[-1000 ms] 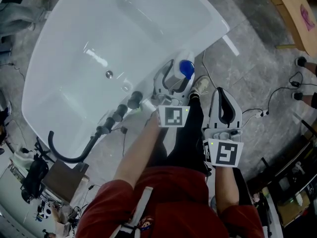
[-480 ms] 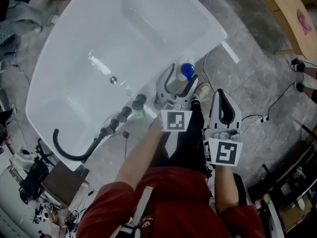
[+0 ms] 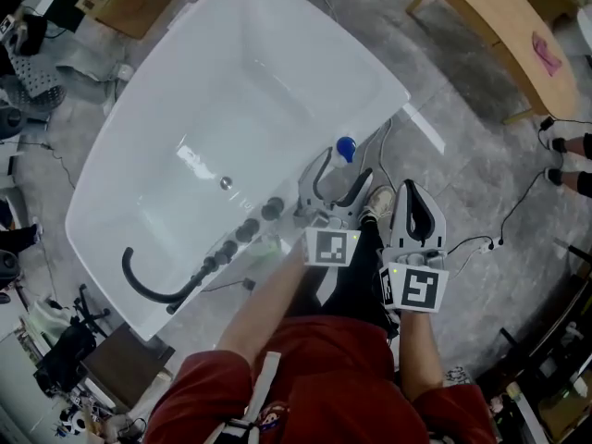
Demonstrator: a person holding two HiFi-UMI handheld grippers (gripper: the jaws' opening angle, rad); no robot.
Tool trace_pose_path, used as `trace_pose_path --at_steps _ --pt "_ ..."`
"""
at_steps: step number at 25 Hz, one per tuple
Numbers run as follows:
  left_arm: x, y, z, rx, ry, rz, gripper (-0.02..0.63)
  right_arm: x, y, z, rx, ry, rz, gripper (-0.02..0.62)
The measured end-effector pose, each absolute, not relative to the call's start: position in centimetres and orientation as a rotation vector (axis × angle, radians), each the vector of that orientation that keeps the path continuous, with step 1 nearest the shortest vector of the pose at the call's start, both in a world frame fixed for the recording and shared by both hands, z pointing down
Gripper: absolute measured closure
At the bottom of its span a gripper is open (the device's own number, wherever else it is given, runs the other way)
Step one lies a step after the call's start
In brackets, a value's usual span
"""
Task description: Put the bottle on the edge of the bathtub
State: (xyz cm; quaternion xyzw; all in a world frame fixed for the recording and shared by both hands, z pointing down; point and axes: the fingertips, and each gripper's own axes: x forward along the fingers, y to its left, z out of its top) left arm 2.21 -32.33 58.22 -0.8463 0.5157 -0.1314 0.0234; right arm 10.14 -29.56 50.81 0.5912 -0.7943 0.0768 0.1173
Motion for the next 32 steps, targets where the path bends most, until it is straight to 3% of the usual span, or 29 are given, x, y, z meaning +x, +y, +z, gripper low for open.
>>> trace_pose_path --at_steps 32 --pt "6.3 -23.8 36.1 -2.71 1.368 -0.083 0.288 18.0 -18.4 33.6 2.229 -2.156 -0.175 0.583"
